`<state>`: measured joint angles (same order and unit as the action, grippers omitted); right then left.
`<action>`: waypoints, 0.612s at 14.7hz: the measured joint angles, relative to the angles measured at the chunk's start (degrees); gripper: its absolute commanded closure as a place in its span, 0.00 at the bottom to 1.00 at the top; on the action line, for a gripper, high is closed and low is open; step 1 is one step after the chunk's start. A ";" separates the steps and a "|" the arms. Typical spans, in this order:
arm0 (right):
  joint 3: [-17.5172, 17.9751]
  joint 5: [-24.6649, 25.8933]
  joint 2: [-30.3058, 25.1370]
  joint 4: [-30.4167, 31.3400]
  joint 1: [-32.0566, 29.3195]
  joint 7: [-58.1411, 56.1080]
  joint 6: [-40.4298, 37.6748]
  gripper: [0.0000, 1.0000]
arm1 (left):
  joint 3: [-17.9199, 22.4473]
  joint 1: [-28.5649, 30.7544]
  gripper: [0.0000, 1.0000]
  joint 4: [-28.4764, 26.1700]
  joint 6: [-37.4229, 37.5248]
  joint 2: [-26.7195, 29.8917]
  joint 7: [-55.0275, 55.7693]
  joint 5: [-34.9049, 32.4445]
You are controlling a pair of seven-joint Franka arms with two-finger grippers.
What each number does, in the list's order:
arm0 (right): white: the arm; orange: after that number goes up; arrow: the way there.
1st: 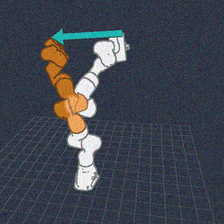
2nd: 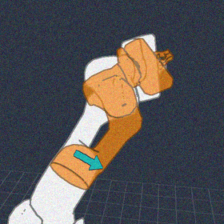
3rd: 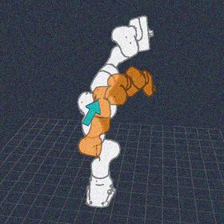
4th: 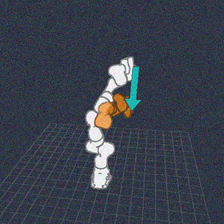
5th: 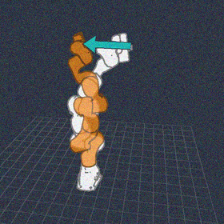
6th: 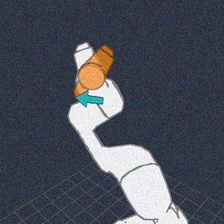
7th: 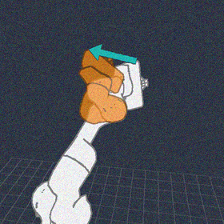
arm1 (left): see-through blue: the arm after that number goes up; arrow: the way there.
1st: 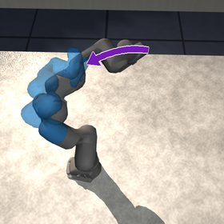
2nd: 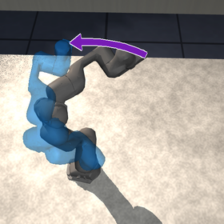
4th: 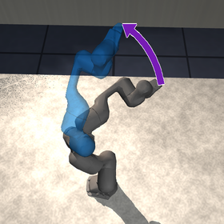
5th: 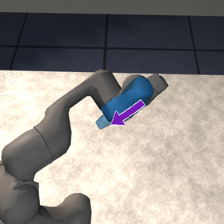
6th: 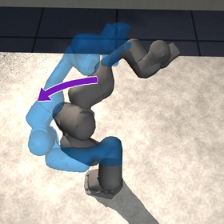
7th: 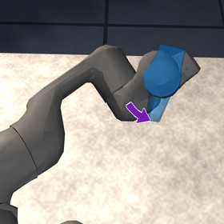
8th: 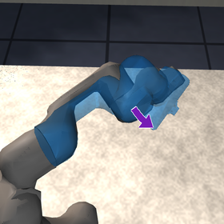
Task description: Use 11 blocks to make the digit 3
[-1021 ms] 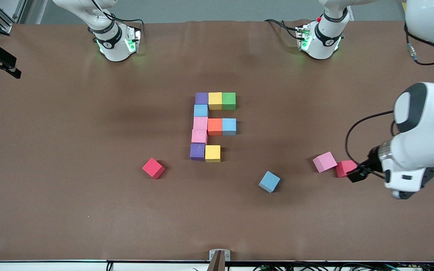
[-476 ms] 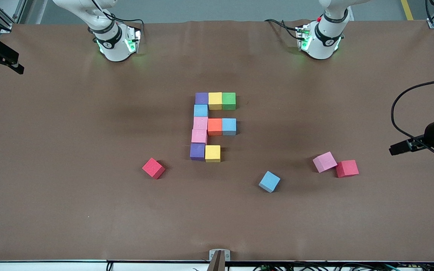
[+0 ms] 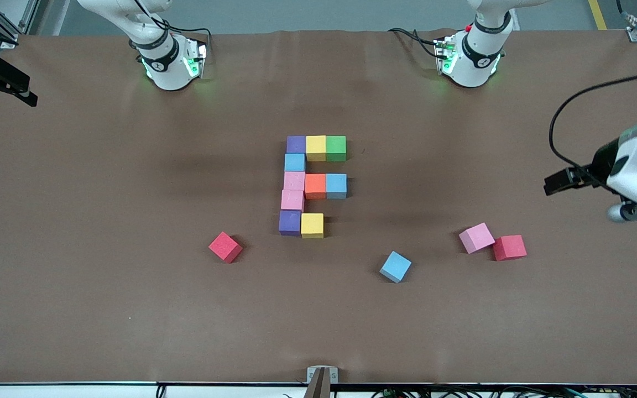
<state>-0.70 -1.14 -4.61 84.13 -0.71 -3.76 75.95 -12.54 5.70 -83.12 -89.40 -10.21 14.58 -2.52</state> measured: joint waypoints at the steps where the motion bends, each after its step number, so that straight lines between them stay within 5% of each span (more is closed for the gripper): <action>1: 0.00 0.00 0.00 0.01 0.00 0.00 -0.12 0.00 | 0.38 -0.30 0.00 -1.87 -1.02 1.01 -0.19 0.26; 3: 0.00 -0.01 0.00 0.06 0.00 0.00 -0.15 0.00 | 0.44 -1.04 0.00 -4.91 -5.78 -0.25 -0.22 0.87; 9: 0.01 -0.02 0.00 0.11 0.00 0.00 -0.11 0.00 | 0.31 -7.48 0.00 -5.60 -24.47 -15.45 11.74 1.65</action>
<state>-0.69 -1.16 -4.61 84.24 -0.71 -3.76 75.85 -12.23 -1.79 -88.72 -113.87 -25.66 26.31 -0.87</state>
